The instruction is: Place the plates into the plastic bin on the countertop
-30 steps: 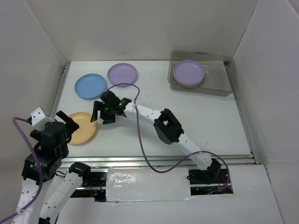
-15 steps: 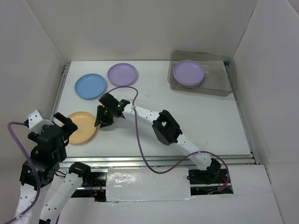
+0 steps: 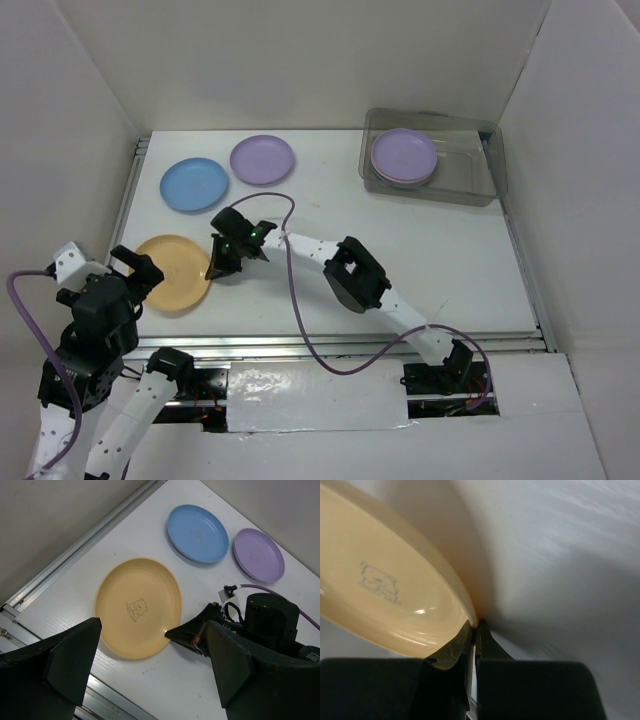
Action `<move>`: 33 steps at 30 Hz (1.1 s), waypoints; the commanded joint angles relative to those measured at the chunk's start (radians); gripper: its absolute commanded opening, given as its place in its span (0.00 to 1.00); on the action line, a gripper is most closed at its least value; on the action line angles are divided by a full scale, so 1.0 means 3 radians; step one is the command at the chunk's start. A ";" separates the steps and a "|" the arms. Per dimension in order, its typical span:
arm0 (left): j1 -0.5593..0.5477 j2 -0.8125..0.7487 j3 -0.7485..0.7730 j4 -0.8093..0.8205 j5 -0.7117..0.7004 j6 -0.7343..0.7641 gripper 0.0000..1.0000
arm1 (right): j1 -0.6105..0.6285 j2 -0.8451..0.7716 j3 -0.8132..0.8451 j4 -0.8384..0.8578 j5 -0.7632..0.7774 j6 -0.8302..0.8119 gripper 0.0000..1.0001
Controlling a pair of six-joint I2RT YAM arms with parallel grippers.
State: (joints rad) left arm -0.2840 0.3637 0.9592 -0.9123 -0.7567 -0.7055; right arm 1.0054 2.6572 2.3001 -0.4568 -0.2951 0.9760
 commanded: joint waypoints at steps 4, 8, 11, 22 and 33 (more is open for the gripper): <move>0.0016 -0.0067 -0.0007 0.0178 0.0047 0.0117 0.99 | -0.0022 -0.1077 -0.1497 0.0713 0.0421 0.0070 0.00; 0.0016 -0.0036 -0.0012 0.0193 0.0073 0.0138 0.99 | -0.0231 -0.1769 -0.2011 0.0837 0.0365 -0.0078 0.00; 0.0011 -0.0016 -0.0017 0.0208 0.0098 0.0158 0.99 | -0.0664 -0.2331 -0.2420 0.0797 0.0436 -0.0216 0.00; 0.0016 0.0081 -0.0027 0.0244 0.0160 0.0199 0.99 | -0.2787 -0.2660 -0.1905 -0.0476 0.0738 -0.0712 0.00; 0.0016 0.0219 -0.0037 0.0311 0.0283 0.0281 0.99 | -0.3867 -0.1475 -0.0387 -0.1120 0.0376 -0.0702 0.00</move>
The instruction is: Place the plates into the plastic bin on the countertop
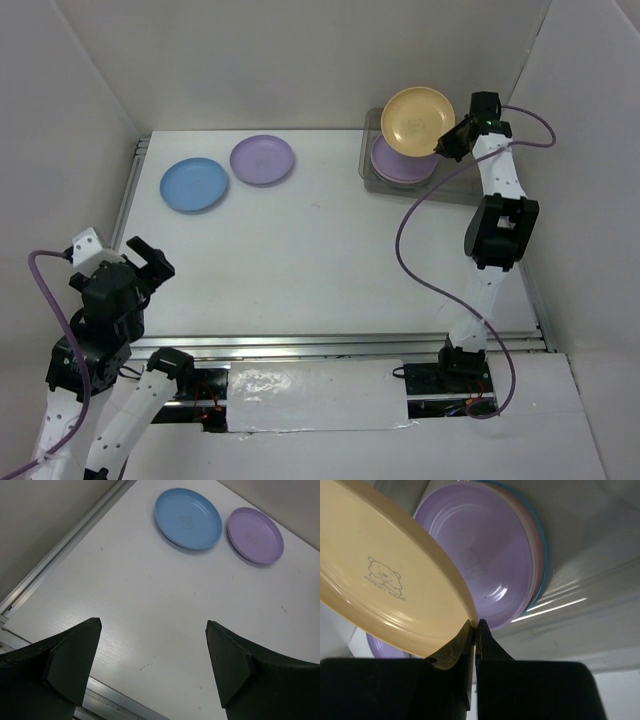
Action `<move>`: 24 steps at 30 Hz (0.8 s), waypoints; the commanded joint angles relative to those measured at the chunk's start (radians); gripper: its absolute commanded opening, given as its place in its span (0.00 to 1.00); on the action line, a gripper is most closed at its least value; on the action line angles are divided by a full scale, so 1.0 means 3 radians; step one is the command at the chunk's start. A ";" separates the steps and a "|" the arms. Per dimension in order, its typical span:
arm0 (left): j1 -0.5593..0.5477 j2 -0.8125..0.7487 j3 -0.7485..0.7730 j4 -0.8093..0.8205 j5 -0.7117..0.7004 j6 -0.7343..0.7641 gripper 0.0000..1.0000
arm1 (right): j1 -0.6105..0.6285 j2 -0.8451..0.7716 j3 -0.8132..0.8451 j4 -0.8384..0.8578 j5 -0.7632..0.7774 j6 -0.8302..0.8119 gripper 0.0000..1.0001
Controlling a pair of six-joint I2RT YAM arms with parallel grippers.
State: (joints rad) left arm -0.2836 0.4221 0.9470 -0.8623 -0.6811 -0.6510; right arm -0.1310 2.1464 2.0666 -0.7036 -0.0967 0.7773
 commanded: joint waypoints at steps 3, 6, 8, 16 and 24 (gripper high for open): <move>0.0015 0.0040 -0.0002 0.0154 0.0031 0.0099 0.99 | -0.0141 0.0489 0.0683 -0.0421 -0.0434 -0.0039 0.00; 0.0015 0.0086 -0.0002 0.0159 0.0046 0.0109 0.99 | -0.0126 0.0572 0.0715 -0.0365 -0.0475 -0.0039 0.00; 0.0010 0.0096 -0.0002 0.0154 0.0046 0.0119 0.99 | -0.0115 0.0592 0.0704 -0.0329 -0.0531 -0.0039 0.00; 0.0015 0.0101 -0.0012 0.0180 0.0056 0.0135 0.99 | -0.0034 0.0419 0.0582 -0.0257 -0.0430 -0.0055 1.00; 0.0015 0.0816 0.0319 0.0068 0.0291 -0.0253 0.99 | -0.0029 -0.1042 -0.0215 -0.0058 -0.0225 -0.0233 1.00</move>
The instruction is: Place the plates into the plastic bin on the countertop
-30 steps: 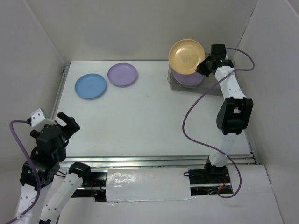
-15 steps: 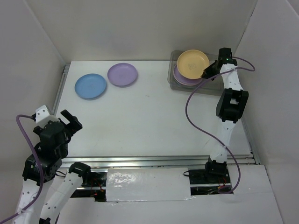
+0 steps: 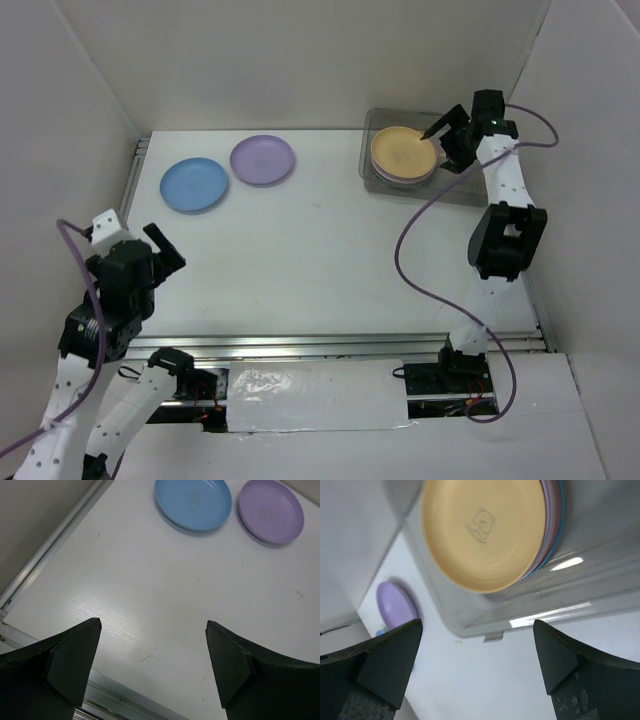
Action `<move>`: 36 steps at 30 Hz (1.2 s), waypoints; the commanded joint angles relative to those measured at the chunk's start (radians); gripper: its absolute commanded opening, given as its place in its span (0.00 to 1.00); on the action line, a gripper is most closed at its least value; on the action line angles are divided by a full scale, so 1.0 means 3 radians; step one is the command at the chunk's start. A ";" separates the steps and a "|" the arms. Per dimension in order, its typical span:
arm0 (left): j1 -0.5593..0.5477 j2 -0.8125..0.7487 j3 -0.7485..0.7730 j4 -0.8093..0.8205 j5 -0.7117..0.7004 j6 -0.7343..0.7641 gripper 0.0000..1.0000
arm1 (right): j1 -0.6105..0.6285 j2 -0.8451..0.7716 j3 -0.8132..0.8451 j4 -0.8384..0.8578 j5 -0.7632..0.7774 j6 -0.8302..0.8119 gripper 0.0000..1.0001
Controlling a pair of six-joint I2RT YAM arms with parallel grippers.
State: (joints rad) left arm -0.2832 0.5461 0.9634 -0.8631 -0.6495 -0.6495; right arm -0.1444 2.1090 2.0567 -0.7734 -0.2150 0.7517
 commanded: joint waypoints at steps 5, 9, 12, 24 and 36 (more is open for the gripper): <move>0.0181 0.1576 0.0398 0.0621 0.0997 -0.0877 0.99 | 0.0668 -0.2124 -0.1367 0.0553 0.0149 -0.0527 1.00; 0.0703 0.2529 0.0618 0.0984 0.1392 -0.1255 0.99 | 0.1217 -0.3342 -0.2819 0.1186 -0.0233 -0.0445 1.00; 0.1066 0.3062 0.0827 0.1296 0.1648 -0.1373 0.99 | 0.1472 -0.3929 -0.3478 0.1503 -0.0469 -0.0282 1.00; 0.1430 0.4540 0.1585 0.1552 0.1449 -0.1660 0.98 | 0.1984 -0.4509 -0.4176 0.1745 -0.0935 -0.0133 1.00; 0.1430 0.5245 0.2249 0.0955 0.1127 -0.1936 0.74 | 0.2169 -0.4483 -0.4238 0.1775 -0.0818 -0.0148 1.00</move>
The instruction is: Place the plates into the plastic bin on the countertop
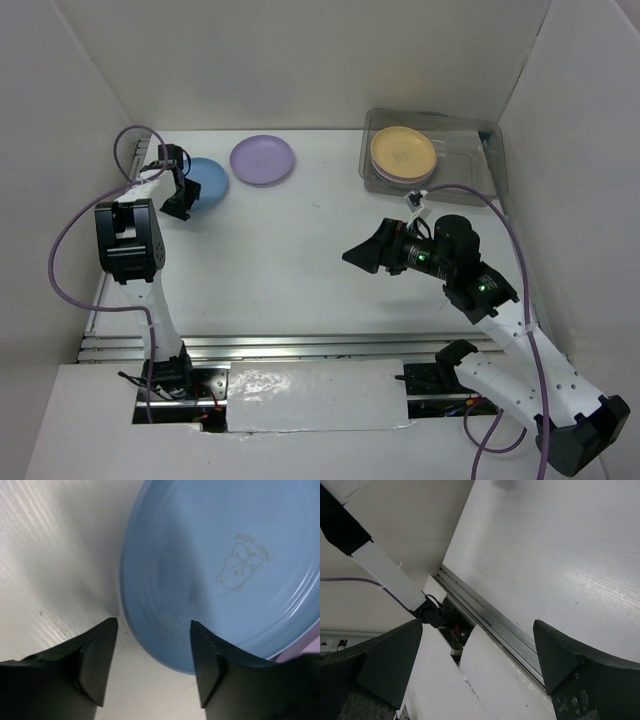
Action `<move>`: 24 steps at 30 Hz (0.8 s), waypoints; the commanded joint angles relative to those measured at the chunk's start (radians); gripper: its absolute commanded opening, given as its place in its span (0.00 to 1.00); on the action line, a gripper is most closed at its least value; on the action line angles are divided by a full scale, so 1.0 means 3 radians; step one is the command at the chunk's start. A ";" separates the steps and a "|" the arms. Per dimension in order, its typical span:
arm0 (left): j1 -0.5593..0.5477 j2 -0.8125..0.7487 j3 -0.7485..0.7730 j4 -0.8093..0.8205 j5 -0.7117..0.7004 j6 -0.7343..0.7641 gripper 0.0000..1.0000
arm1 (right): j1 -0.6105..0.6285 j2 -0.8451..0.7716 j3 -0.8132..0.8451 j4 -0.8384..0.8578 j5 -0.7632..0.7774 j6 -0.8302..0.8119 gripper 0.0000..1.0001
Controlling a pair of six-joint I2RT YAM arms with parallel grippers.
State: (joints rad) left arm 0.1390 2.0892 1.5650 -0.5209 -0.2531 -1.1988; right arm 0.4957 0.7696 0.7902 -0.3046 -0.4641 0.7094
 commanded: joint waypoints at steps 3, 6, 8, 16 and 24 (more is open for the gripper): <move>0.0053 0.0123 0.0291 -0.0355 -0.0322 -0.0171 0.47 | 0.0035 -0.0060 -0.0047 0.0208 0.0084 -0.0007 1.00; 0.0140 0.0123 0.0117 -0.0279 -0.0225 -0.0182 0.20 | 0.0020 -0.0029 -0.0037 0.0207 0.0100 -0.0007 1.00; 0.0231 0.0169 0.0071 -0.0319 -0.0057 -0.0192 0.09 | 0.0020 -0.0009 -0.0016 0.0223 0.0084 0.0008 1.00; 0.0365 0.0068 -0.0047 -0.0355 0.0103 -0.0110 0.00 | 0.0030 -0.0029 0.0055 0.0187 0.0166 0.0013 1.00; -0.0222 -0.1833 -0.0817 -0.0268 -0.0608 0.0359 0.00 | 0.0204 0.0807 0.0438 0.0187 0.0794 -0.0110 1.00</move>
State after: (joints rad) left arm 0.1619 1.7760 1.3674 -0.6155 -0.3397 -1.1782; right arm 0.5365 0.9123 0.8352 -0.2817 -0.3527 0.7044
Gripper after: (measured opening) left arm 0.130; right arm 0.997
